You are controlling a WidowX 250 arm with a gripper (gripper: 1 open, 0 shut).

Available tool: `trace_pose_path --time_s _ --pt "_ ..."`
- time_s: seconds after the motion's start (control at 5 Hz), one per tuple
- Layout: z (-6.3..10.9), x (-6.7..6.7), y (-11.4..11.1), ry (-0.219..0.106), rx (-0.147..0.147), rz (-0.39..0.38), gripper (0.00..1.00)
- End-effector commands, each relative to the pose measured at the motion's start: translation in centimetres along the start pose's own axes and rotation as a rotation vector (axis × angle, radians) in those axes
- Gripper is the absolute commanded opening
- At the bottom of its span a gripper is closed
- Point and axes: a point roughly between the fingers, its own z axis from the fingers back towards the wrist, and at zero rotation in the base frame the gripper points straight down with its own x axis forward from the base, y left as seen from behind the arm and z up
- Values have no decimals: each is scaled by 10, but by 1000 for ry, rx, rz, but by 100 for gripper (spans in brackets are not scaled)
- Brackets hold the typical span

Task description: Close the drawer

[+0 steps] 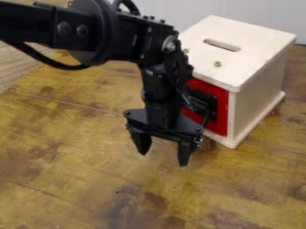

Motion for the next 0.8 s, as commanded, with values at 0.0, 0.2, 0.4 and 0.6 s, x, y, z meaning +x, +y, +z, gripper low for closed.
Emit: trace_pose_path --time_s 0.0,0.2,0.4,0.6 --pt "29 9 -9 -84 -23 -20 100" --pt "28 9 -9 -83 -22 -19 100" --pt "27 9 -9 -81 -21 -18 100" --pt "26 8 -9 -80 -20 -17 100"
